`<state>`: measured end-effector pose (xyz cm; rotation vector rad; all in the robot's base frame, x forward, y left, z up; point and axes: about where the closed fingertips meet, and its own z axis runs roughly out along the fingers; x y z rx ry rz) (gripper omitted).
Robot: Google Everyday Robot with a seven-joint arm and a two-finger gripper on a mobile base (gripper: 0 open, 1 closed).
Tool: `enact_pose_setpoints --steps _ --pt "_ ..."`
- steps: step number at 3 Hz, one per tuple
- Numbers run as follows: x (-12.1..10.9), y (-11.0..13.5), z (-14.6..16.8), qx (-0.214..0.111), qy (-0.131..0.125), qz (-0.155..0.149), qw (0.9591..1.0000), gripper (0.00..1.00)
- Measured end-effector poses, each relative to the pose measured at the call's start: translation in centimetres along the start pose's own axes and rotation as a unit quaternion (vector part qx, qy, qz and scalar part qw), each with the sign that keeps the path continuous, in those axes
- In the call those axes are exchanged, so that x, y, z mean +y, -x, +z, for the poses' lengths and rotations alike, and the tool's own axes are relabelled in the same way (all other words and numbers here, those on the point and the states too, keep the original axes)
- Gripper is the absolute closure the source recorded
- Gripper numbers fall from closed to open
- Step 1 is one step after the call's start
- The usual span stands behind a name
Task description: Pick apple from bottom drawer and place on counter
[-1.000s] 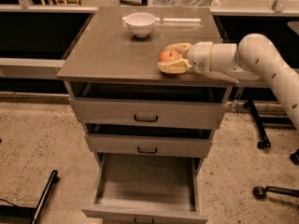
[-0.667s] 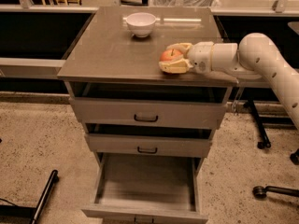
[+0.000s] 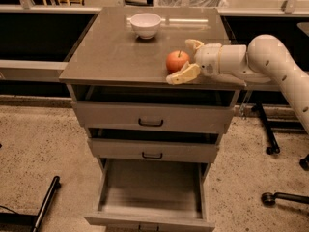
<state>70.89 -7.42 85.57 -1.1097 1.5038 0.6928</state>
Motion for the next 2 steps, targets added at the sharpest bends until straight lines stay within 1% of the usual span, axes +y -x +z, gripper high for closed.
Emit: enact_pose_setpoints --steps 1,2 --pt "1.2 2.1 -1.5 0.025 0.014 -0.034 0.9990 0.00" --pt "2.7 5.0 -4.8 0.071 0.002 -0.068 0.9952 0.00"
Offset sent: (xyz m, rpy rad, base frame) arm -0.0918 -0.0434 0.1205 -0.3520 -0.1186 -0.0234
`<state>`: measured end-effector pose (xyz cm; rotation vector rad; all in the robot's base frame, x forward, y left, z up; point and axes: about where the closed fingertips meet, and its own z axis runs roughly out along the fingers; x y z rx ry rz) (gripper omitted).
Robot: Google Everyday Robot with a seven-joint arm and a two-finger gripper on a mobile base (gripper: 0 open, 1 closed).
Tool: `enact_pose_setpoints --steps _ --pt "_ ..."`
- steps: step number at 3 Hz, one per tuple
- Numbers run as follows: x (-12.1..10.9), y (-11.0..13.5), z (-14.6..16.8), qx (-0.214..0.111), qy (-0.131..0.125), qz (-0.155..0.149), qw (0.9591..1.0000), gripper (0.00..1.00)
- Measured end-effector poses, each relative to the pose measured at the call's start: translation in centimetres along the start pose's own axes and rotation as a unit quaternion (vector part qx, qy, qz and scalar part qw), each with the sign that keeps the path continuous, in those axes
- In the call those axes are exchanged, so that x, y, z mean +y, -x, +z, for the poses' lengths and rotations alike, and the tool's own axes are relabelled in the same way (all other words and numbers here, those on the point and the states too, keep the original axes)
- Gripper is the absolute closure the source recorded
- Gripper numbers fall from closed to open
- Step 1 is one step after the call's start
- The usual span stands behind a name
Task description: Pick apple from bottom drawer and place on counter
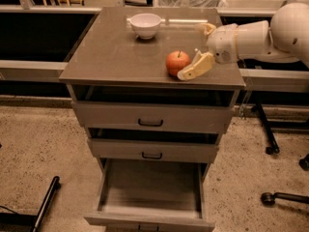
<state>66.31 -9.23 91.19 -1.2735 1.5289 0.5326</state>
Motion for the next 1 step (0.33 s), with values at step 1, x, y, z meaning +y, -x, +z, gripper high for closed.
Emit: enact_pose_setpoints --steps 1 --pt "0.18 1.80 -0.44 0.000 -0.003 -0.014 0.9999 0.00"
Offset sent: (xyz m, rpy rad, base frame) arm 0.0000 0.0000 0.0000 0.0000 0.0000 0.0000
